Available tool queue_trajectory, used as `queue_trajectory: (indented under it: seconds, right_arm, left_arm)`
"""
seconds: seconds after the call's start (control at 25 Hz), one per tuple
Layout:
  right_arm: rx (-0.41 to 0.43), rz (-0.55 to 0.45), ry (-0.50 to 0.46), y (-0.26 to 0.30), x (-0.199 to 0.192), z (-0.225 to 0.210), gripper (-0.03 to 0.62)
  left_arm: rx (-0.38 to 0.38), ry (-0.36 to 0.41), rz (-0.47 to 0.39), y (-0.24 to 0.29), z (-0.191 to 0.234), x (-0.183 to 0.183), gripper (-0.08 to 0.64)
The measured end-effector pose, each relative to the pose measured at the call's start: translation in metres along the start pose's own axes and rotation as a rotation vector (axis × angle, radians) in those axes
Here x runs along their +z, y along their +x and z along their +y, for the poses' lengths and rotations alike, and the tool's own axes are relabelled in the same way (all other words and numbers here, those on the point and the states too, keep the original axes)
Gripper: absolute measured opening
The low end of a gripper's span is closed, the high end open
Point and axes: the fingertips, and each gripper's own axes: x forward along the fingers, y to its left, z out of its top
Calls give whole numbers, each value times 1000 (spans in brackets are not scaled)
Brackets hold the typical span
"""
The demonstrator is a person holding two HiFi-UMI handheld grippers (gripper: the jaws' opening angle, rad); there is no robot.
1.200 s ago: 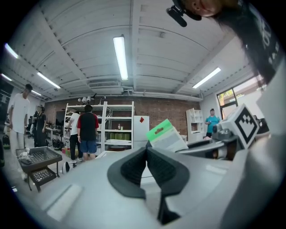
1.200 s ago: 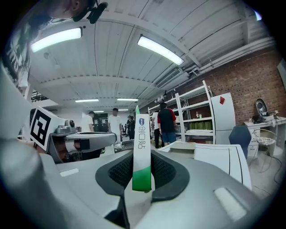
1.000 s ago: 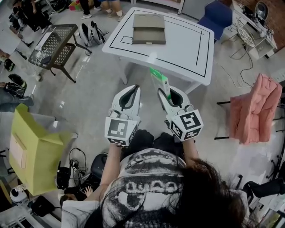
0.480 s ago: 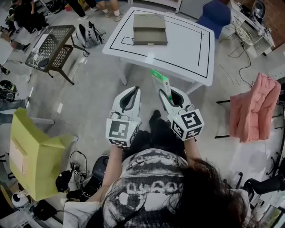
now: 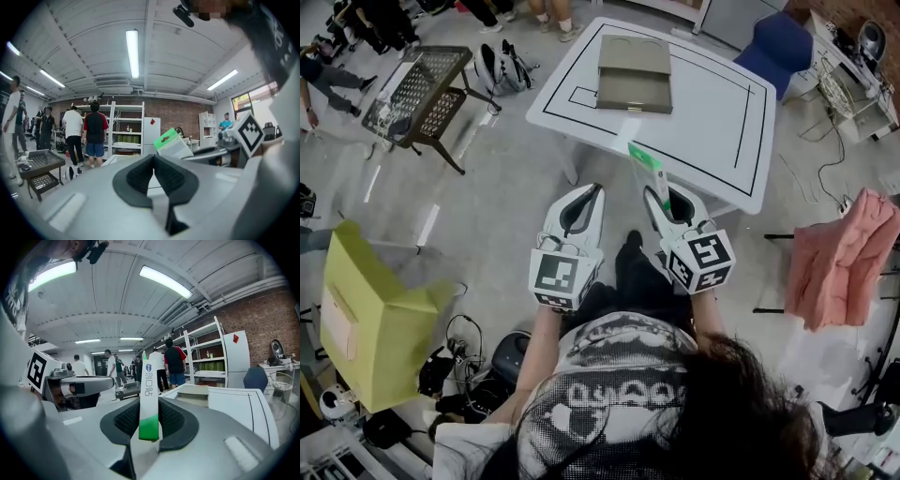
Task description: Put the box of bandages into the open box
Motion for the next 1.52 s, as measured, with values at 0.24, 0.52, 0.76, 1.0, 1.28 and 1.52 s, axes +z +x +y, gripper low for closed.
queue_trajectory:
  seconds: [0.24, 0.52, 0.76, 1.0, 1.28, 1.52]
  right_arm:
    - [29, 20, -4, 51, 14, -54, 87]
    - [62, 49, 12, 94, 19, -115, 87]
    - [92, 57, 29, 125, 24, -154, 87]
    - [117, 72, 42, 143, 21, -179, 87]
    - [138, 110, 62, 156, 9, -197, 87]
    - [143, 134, 64, 171, 2, -205, 87]
  left_arm:
    - [23, -4, 9, 72, 26, 10, 0]
    - [50, -12, 39, 145, 41, 14, 0]
    - [61, 0, 49, 195, 50, 22, 0]
    - [66, 1, 66, 229, 51, 21, 0]
    - [69, -14, 95, 258, 54, 13, 0]
    - [81, -12, 108, 269, 65, 9, 0]
